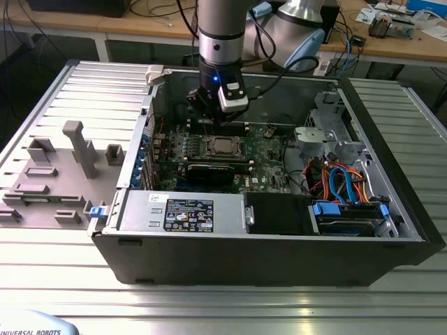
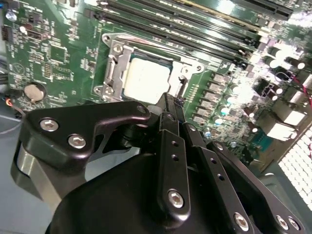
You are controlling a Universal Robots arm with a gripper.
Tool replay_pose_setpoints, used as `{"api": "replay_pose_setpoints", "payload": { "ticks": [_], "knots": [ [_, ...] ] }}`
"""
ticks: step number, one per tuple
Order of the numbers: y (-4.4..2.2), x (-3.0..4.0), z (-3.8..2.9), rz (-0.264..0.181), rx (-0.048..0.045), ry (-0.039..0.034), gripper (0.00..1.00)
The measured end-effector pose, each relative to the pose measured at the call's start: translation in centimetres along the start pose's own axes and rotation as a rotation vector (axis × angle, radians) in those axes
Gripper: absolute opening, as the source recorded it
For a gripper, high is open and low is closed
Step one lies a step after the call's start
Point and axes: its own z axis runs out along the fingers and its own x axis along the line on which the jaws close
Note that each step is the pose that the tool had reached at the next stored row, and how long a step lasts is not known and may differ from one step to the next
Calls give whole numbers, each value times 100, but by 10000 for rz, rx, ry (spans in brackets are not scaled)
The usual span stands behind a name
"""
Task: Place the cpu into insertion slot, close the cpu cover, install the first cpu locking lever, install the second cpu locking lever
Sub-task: 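Install the first cpu locking lever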
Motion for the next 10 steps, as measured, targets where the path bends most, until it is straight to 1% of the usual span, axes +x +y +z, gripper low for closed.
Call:
{"api": "replay_pose_setpoints", "payload": {
  "ticks": [3,5,10],
  "knots": [
    [-8,39,0,-2,-2,-1,11],
    [-9,42,0,-188,-4,3,11],
    [-10,44,5,-1258,-21,22,11]
  ]
}}
